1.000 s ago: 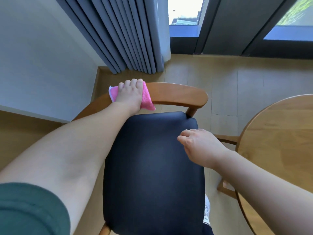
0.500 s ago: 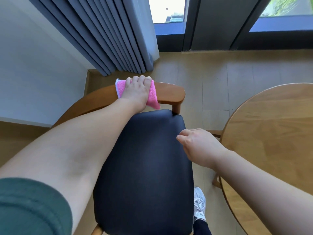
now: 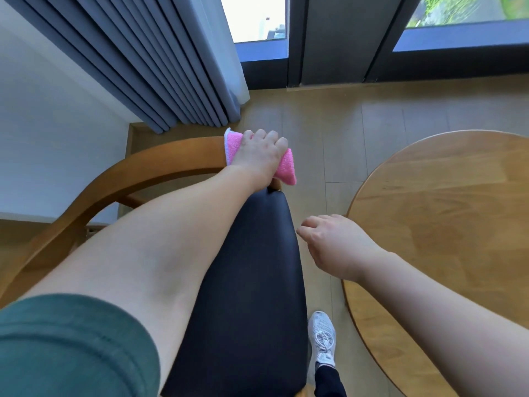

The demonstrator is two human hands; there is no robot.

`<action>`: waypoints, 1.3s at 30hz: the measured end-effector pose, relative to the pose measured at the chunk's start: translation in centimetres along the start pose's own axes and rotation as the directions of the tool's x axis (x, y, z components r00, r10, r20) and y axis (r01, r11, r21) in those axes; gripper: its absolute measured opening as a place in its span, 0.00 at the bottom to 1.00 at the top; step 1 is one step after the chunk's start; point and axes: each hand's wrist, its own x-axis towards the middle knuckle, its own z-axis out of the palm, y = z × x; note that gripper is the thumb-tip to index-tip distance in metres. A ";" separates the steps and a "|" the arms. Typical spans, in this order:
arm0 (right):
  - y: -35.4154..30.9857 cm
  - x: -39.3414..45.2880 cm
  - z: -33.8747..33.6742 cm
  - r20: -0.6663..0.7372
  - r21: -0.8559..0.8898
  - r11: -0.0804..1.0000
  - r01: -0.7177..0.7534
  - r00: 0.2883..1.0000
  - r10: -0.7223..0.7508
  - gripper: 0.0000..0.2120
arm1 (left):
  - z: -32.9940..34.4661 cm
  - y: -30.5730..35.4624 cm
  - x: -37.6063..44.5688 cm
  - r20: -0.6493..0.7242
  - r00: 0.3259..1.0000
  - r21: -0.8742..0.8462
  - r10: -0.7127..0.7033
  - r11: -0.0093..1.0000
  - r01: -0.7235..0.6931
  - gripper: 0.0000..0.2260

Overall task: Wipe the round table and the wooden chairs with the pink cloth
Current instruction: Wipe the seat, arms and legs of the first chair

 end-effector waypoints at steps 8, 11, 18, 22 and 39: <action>1.5 -5.2 -1.5 -0.010 0.013 0.998 -0.068 0.998 0.068 0.13 | -1.0 4.2 -0.5 0.073 0.977 0.080 0.198 0.976 -0.204 0.10; 1.4 -6.7 -3.0 -0.012 0.005 0.995 -0.097 0.995 0.097 0.13 | -2.5 5.3 -3.0 0.128 0.965 -0.078 0.228 0.973 -0.219 0.12; -2.4 -7.6 -6.7 -0.158 0.000 0.998 -0.069 0.985 0.068 0.10 | -7.8 5.9 -13.8 0.309 0.951 -0.670 -0.007 0.709 0.222 0.10; -5.6 -7.5 -8.0 -0.177 0.026 0.998 -0.050 0.983 0.054 0.22 | -9.5 5.3 -20.4 0.264 0.964 -0.679 -0.037 0.703 0.213 0.26; -25.9 -11.0 -13.9 -0.146 0.017 0.956 0.292 0.947 -0.286 0.08 | -15.9 7.0 -46.2 0.016 0.795 -0.819 -0.606 0.449 0.358 0.12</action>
